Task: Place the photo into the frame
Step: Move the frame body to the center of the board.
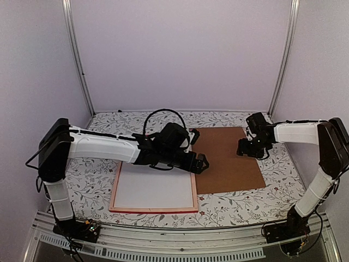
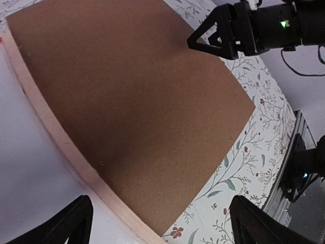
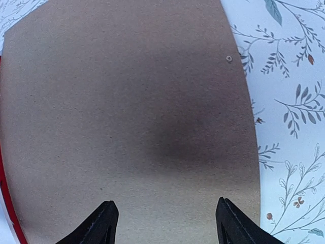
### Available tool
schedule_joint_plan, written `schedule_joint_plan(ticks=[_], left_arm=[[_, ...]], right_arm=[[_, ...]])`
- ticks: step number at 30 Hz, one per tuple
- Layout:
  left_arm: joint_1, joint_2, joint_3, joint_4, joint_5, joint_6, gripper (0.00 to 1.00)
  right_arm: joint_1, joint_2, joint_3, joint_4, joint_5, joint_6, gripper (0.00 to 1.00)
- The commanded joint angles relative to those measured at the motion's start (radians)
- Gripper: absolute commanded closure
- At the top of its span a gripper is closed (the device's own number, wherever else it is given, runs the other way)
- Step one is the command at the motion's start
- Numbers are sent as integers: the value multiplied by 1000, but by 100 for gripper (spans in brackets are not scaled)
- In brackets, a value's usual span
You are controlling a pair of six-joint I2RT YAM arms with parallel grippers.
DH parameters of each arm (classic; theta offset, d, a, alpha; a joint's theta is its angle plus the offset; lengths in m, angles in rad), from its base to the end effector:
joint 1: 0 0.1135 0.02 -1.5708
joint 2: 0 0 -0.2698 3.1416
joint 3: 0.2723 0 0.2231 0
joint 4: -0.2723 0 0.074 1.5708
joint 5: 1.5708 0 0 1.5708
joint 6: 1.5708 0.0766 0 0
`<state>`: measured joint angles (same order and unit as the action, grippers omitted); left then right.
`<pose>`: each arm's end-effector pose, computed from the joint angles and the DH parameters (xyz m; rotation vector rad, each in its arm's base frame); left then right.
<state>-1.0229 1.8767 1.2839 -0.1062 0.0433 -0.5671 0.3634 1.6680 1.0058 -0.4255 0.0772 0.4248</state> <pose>0.2202 -0.3673 0.2036 0.5724 2.3597 -0.8441 0.3034 0.1091 0.1641 0.1071 2.6602 0.1569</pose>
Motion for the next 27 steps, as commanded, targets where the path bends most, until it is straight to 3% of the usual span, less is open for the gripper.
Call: schedule_joint_plan(ticks=[1, 12, 19, 27], left_arm=[[-52, 140, 156, -38, 30, 53, 4], [-83, 404, 409, -174, 40, 97, 4], [-72, 393, 387, -220, -77, 89, 4], [-37, 301, 252, -167, -124, 60, 4]], right_arm=[[-40, -49, -46, 2, 35, -19, 29], [-159, -116, -101, 5, 32, -39, 23], [-165, -126, -116, 14, 16, -46, 23], [-167, -113, -123, 30, 3, -46, 23]])
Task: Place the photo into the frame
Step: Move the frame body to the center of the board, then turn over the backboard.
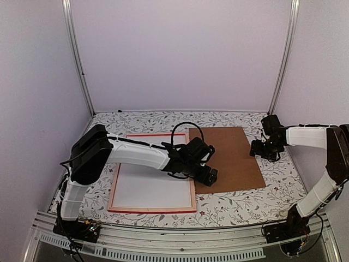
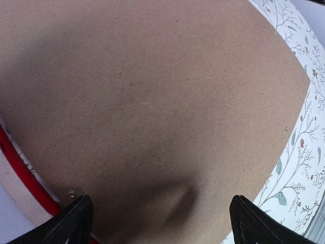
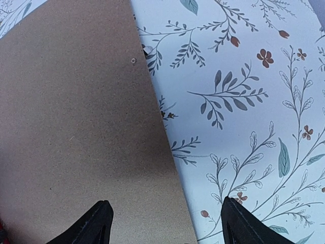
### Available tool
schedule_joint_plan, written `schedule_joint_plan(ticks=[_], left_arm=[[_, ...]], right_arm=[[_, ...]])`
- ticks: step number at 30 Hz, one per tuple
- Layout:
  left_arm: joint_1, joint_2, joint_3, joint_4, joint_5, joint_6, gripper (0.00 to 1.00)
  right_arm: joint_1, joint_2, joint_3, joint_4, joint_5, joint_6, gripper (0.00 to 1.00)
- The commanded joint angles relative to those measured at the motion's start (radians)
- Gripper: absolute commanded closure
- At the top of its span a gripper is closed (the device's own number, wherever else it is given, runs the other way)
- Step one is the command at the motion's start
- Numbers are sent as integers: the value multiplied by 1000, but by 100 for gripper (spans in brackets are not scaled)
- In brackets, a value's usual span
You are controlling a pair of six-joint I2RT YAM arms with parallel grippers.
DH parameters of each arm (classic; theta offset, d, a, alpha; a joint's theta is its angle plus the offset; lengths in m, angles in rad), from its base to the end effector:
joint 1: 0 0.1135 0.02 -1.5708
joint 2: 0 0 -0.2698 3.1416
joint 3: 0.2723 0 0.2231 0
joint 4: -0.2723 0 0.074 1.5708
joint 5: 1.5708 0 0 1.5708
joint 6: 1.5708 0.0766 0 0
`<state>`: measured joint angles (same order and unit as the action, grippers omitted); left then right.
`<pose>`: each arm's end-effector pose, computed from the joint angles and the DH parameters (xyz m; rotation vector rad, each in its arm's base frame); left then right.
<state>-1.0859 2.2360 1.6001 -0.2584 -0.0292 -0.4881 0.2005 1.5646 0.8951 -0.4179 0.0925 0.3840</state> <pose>0.2300 -0.4319 0.1290 0.7460 2.4658 -0.6153 0.2894 0.0516 0.1639 0.2731 2.6379 0.0708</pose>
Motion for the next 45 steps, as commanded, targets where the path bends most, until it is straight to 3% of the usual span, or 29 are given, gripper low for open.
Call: schedule_joint_plan(ticks=[1, 12, 22, 30, 45], left_arm=[[30, -65, -74, -13, -55, -21, 4], [87, -125, -177, 16, -66, -47, 4], [98, -20, -53, -16, -51, -68, 3], [130, 33, -24, 23, 44, -157, 2], [136, 59, -51, 118, 169, -281, 3]], right_arm=[[-4, -7, -12, 23, -13, -5, 23], [-24, 23, -3, 35, -48, -19, 23], [-97, 117, 19, 108, -260, -56, 23], [-117, 185, 43, 130, -321, -75, 25], [-117, 145, -61, 216, -445, -32, 29]])
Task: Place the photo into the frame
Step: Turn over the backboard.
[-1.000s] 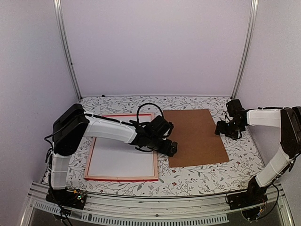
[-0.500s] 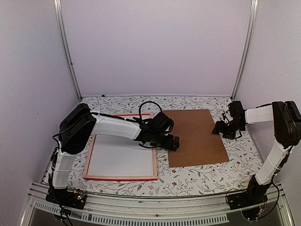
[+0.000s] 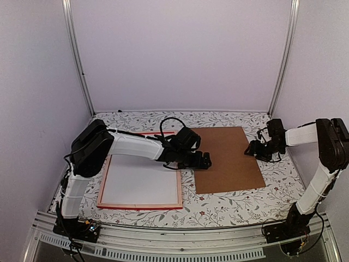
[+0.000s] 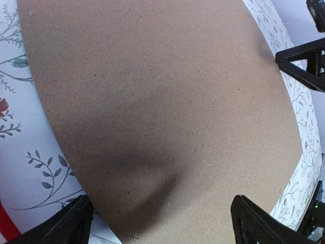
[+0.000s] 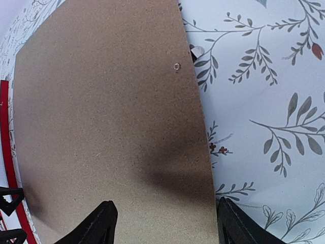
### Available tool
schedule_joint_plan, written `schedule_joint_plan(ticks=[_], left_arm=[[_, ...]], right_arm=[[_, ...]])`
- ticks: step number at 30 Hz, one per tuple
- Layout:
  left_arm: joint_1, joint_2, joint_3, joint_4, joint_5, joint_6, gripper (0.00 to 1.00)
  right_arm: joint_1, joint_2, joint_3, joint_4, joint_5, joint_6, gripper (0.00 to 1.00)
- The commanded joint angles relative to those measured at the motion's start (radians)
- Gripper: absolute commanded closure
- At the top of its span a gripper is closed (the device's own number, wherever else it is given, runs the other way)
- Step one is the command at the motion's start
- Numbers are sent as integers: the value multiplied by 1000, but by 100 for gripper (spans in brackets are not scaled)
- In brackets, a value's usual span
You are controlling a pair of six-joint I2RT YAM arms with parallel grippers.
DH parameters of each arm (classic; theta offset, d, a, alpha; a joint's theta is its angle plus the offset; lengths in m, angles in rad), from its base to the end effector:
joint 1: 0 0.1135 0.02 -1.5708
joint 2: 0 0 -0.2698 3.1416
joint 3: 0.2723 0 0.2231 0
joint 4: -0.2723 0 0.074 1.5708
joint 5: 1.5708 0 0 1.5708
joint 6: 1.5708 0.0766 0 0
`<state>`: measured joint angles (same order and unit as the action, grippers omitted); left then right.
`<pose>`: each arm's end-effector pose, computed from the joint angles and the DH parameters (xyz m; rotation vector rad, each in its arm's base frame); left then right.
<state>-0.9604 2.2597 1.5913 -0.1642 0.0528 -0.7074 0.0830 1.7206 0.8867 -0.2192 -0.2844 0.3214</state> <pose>0.2825 -0.4109 0.1244 0.3507 2.5491 -0.7827 0.3192 0.0481 0.1333 0.2150 2.6388 0.5117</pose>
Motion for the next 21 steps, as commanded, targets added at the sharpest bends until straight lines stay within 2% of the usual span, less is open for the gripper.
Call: schedule_joint_plan(ticks=[1, 16, 21], left_arm=[[13, 28, -53, 37, 96, -71, 3], [58, -94, -190, 239, 187, -187, 3], [64, -88, -183, 254, 219, -198, 3]], right_arm=[[1, -18, -59, 24, -74, 38, 29], [1, -117, -124, 71, -227, 102, 34], [1, -144, -127, 75, -261, 108, 35]])
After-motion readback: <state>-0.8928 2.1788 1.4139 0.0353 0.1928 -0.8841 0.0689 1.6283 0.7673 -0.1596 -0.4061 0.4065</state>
